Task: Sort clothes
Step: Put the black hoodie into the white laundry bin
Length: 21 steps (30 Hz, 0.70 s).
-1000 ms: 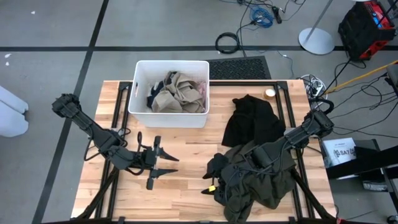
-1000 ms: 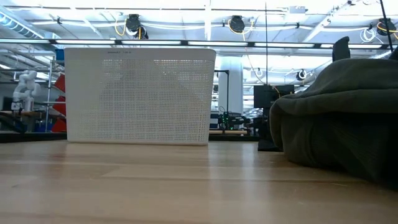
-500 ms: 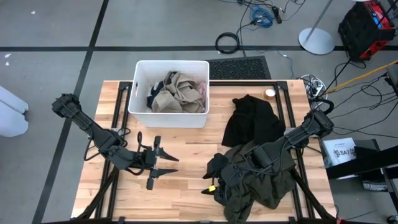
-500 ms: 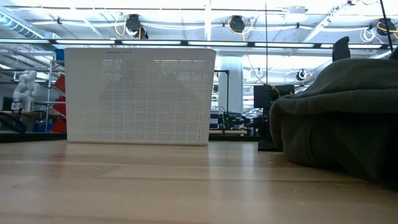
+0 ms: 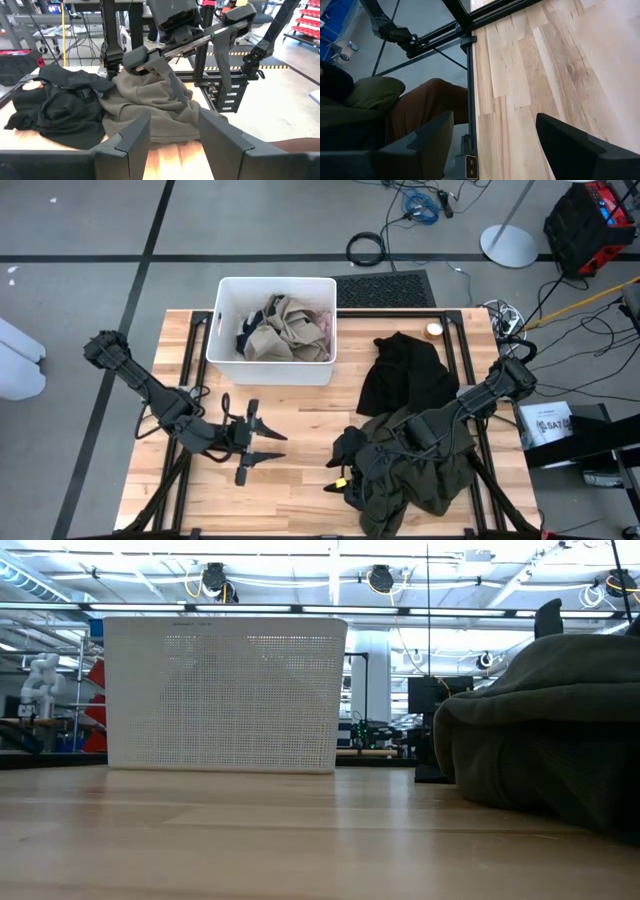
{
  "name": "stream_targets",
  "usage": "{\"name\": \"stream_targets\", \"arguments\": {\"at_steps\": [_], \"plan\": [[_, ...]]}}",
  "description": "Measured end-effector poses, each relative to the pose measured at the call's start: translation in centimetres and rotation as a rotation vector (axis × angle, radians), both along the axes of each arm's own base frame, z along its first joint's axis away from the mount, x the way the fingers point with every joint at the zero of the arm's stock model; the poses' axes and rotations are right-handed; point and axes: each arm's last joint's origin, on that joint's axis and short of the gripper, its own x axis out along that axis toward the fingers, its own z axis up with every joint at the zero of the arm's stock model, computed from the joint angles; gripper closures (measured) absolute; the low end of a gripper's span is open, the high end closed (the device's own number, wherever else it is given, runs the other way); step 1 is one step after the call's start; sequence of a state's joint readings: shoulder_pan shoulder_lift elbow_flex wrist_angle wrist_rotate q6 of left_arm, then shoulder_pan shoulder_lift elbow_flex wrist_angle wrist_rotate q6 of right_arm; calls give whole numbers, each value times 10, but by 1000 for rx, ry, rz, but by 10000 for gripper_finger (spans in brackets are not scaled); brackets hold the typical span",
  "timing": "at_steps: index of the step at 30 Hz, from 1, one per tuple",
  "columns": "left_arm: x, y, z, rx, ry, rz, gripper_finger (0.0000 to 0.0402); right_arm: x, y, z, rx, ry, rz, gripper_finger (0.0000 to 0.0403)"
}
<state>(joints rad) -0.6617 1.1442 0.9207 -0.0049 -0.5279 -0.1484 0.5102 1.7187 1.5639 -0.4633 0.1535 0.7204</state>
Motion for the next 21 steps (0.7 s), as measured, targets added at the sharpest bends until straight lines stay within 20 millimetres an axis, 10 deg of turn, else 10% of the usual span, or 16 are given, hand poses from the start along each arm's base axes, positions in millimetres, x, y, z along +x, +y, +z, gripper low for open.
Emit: {"name": "stream_targets", "arguments": {"at_steps": [21], "plan": [[0,0,-2,-14,20,10,228,3,-1,4,90,-18,-73,133]]}}
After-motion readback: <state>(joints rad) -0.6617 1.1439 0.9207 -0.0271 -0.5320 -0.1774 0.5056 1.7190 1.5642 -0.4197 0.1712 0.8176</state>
